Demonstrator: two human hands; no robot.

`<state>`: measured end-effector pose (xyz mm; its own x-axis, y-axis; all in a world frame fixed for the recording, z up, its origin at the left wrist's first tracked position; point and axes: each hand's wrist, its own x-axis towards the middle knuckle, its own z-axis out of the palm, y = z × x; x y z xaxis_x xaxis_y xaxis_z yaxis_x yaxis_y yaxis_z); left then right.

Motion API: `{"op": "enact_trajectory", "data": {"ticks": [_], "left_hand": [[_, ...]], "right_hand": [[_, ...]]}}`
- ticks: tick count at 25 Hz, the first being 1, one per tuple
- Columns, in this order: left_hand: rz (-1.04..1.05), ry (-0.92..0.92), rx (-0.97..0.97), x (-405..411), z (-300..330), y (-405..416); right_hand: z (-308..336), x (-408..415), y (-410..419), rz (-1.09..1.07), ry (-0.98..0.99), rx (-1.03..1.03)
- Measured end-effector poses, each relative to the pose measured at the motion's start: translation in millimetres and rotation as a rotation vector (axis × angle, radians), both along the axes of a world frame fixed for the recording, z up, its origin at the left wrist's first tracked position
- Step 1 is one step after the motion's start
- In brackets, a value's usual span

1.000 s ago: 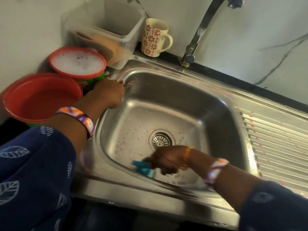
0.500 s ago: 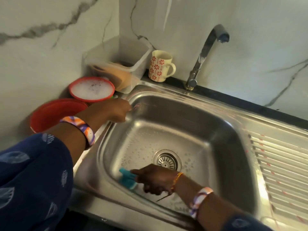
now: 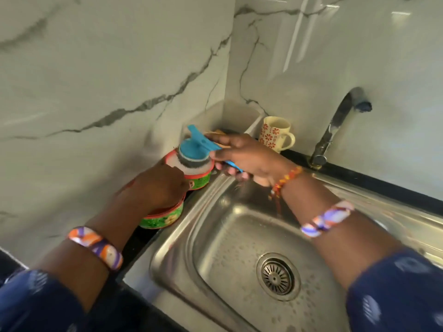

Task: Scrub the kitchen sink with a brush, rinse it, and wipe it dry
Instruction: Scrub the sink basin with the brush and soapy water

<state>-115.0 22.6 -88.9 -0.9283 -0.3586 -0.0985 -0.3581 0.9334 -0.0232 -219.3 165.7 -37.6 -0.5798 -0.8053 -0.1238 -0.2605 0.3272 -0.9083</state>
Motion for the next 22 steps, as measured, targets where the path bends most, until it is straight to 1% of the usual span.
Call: {"op": "enact_trajectory", "data": {"ticks": [2,4,8,10,13,16,20,22], "left_hand": [[0.007,0.026,-0.001,0.8,-3.8,-0.8],[-0.008,0.06,-0.003,3.9,-5.3,-4.3],[-0.048,0.083,0.01,6.0,-6.4,-8.4],[-0.032,0.071,-0.009,5.8,-7.7,-7.3],[-0.031,0.069,-0.07,3.9,-10.1,-0.9],[-0.052,0.043,-0.148,3.5,-9.5,5.9],[-0.07,0.086,-0.097,3.9,-11.3,3.2],[-0.059,0.097,-0.061,3.1,-11.9,0.4]], "right_hand": [[-6.5,-6.1,-37.6,-0.02,0.182,0.075],[-16.6,-10.2,-60.9,-0.02,0.299,0.15],[-33.5,-11.6,-74.4,-0.001,0.381,0.254],[-35.4,-11.7,-74.9,-0.002,0.384,0.277],[-31.1,-11.7,-73.8,-0.027,0.319,0.278],[-9.4,-8.3,-66.8,-0.094,0.219,0.172],[41.2,-10.0,-60.6,-0.135,0.167,-0.017],[40.3,-9.8,-61.6,-0.135,0.19,-0.007]]}}
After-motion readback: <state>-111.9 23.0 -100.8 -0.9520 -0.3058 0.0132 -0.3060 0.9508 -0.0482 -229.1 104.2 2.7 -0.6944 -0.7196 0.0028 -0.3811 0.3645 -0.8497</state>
